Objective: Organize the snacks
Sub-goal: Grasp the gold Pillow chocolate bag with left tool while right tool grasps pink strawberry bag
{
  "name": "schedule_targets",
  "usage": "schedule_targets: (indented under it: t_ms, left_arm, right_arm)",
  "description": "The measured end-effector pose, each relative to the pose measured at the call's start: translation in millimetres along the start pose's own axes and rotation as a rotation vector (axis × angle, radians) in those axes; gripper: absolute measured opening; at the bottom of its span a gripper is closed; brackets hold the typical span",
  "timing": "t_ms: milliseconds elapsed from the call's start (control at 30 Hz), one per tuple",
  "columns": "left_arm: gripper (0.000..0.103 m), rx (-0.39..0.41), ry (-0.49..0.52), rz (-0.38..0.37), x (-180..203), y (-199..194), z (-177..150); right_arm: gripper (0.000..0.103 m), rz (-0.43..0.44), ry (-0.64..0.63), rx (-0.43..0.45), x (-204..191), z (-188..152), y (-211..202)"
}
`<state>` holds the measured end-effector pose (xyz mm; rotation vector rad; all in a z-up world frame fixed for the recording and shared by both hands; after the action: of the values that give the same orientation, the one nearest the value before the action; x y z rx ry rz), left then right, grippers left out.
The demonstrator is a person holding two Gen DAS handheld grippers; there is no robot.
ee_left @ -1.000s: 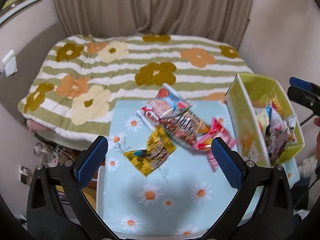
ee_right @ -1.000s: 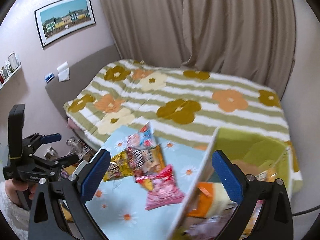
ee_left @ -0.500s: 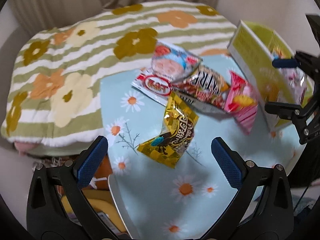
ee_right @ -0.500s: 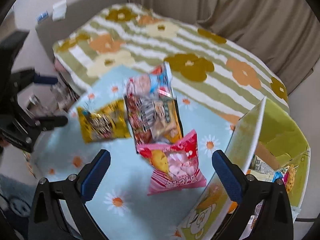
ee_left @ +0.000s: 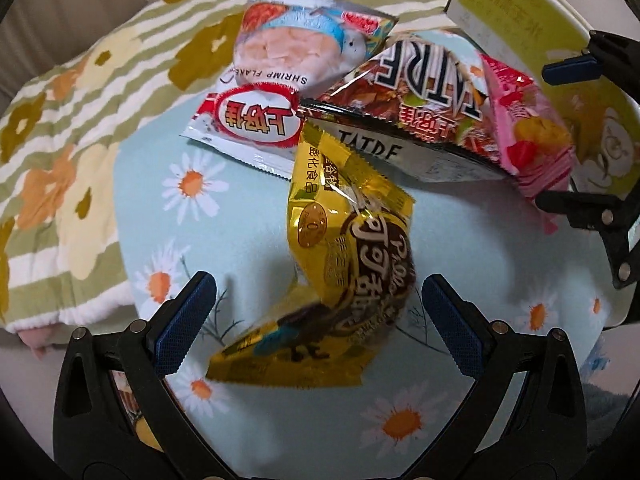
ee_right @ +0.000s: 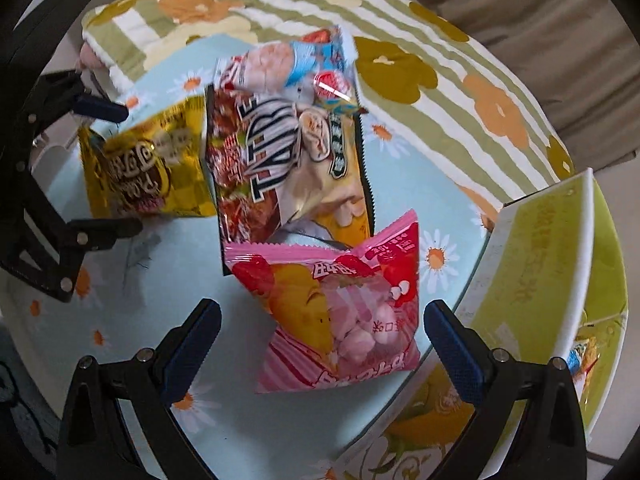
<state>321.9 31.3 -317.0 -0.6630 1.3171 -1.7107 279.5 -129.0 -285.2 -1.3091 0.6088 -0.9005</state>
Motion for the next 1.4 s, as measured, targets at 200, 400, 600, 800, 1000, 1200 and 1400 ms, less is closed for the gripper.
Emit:
schedule_targets:
  t_ms: [200,400,600,800,1000,1200,1400]
  left_arm:
    - [0.094,-0.008,0.017,-0.009,4.0,9.9,5.9]
    - [0.068,-0.021,0.035,-0.013,9.2,17.0,9.9]
    - [0.053,0.003,0.034,-0.017,11.5,13.6,11.1]
    - [0.052,0.025,0.007,-0.044,4.0,0.5,6.4]
    - [0.052,0.049,-0.027,-0.045,-5.1,-14.9,2.6]
    - [0.052,0.043,-0.060,-0.034,-14.5,-19.4,-0.2]
    - [0.052,0.079,-0.078,-0.033,-21.3,-37.6,2.2]
  right_arm:
    - [0.101,-0.014,0.036,-0.018,10.0,-0.5,11.2]
    - [0.101,-0.024,0.055,-0.031,20.1,3.6,15.3]
    - [0.101,-0.032,0.067,-0.043,21.0,8.5,20.8]
    - [0.101,-0.059,0.069,-0.069,27.9,15.0,30.9]
    - [0.085,-0.082,0.109,-0.105,34.4,14.4,41.7]
    - [0.068,-0.080,0.153,-0.095,40.2,11.3,35.1]
    - [0.059,-0.022,0.244,-0.035,38.7,3.3,9.5]
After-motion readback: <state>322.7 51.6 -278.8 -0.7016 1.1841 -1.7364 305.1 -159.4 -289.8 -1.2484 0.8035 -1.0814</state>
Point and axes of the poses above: each gripper's, at about its wrist camera, not at the fingertips, and y roughly the way its jaws point, x to its right, z to its top, the point moved 2 cm from there along y, roughly the way its jaws point, and after that the axes turned 6 degrees about z, right-handed, at the moved point
